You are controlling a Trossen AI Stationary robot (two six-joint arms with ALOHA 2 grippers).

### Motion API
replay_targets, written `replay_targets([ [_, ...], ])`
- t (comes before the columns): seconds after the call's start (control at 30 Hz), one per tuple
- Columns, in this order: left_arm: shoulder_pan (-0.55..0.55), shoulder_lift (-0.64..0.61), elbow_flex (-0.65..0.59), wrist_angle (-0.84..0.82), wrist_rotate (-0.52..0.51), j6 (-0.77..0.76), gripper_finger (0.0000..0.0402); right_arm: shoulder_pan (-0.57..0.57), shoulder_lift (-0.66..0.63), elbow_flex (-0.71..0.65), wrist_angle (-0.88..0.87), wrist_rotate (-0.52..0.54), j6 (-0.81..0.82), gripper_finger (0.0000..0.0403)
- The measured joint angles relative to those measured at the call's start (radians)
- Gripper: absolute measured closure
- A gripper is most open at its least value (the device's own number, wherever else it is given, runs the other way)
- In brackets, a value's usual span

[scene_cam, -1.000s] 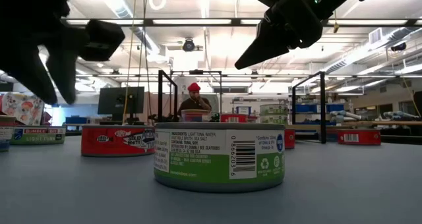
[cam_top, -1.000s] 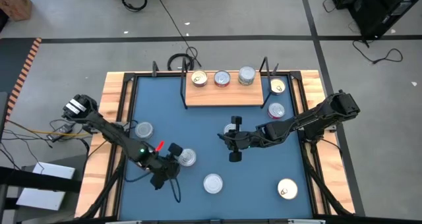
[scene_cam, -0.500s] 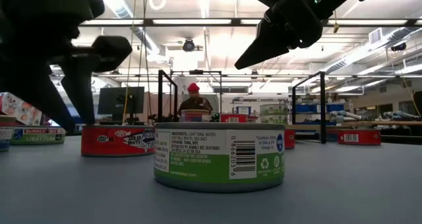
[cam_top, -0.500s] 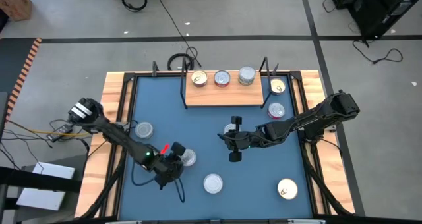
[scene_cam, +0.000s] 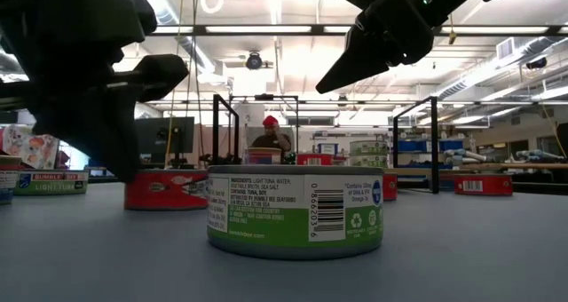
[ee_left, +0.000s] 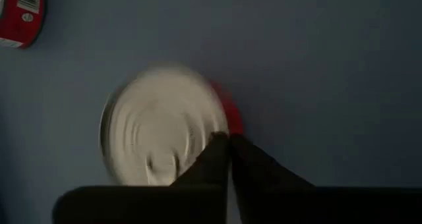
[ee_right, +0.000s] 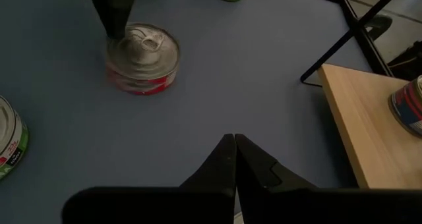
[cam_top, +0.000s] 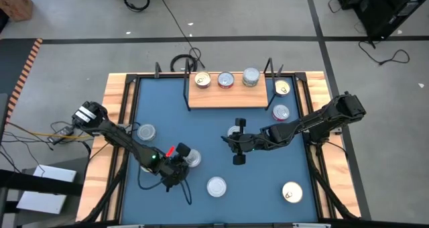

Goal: Stack canned seafood by type on shelf
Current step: Stack the red tuna can on top of the other red tuna can on the shelf

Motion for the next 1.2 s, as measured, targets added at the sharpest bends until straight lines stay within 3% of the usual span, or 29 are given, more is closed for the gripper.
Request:
replay_targets([
  [0.23, 0.004, -0.038, -0.007, -0.015, 0.001, 0.016, 0.0399, 0.001, 0.000, 0.000, -0.003, -0.007, 0.000, 0.0392],
  [0.57, 0.092, -0.211, -0.007, 0.017, 0.213, -0.115, 0.0401, 0.002, 0.000, 0.000, -0.004, -0.007, -0.007, 0.0392],
  [0.83, 0.169, -0.219, -0.008, 0.177, 0.485, -0.303, 0.0401, 0.015, 0.000, 0.000, -0.002, -0.008, 0.014, 0.0392],
  [1.03, 0.216, -0.205, -0.022, 0.263, 0.531, -0.403, 0.0401, 0.019, 0.000, 0.000, -0.001, -0.015, 0.069, 0.0392],
  [1.2, 0.247, -0.167, -0.106, 0.487, 0.635, -0.539, 0.0401, 0.019, 0.000, 0.000, -0.001, -0.015, 0.086, 0.0392],
])
